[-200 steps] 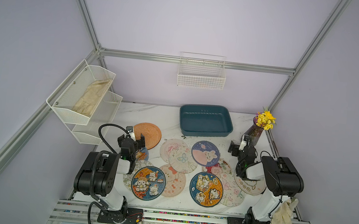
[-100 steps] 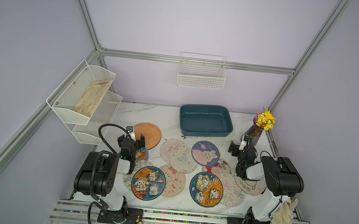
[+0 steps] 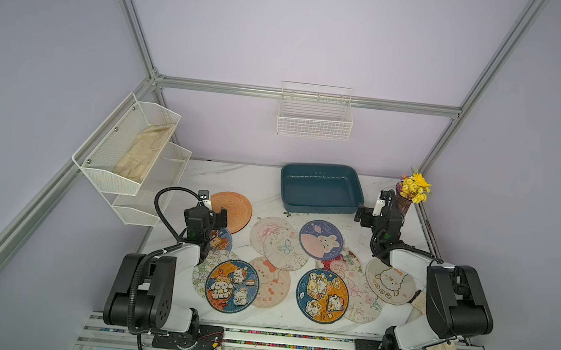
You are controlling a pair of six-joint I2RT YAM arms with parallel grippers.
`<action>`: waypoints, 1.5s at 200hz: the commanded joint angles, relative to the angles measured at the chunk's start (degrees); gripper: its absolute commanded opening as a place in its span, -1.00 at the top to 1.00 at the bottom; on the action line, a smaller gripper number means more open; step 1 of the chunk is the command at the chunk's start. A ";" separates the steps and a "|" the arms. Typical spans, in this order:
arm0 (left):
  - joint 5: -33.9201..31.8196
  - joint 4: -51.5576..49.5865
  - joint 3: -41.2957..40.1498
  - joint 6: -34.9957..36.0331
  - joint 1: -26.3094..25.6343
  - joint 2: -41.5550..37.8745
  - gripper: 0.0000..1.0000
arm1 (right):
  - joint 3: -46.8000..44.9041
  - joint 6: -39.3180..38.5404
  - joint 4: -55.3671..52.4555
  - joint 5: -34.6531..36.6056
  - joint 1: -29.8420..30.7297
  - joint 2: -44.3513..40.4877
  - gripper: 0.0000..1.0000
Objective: Put the coasters into the storage box
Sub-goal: Move the storage box to the center of the board.
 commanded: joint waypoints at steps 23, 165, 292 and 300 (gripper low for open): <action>4.42 -8.98 6.64 -4.30 -0.39 -3.96 -1.00 | 14.44 0.11 -22.49 1.07 5.57 6.78 -0.95; 7.54 -19.67 15.05 -10.97 -5.96 -2.05 -1.00 | 64.75 0.40 -56.91 -2.17 14.51 43.50 -0.95; 7.12 -21.61 18.64 -11.29 -8.42 -0.05 -1.00 | 62.33 9.52 -52.40 -7.35 18.20 37.77 -0.95; 7.01 -21.71 18.59 -11.27 -8.57 -0.09 -1.00 | 62.25 10.50 -51.70 -8.38 18.25 37.28 -0.95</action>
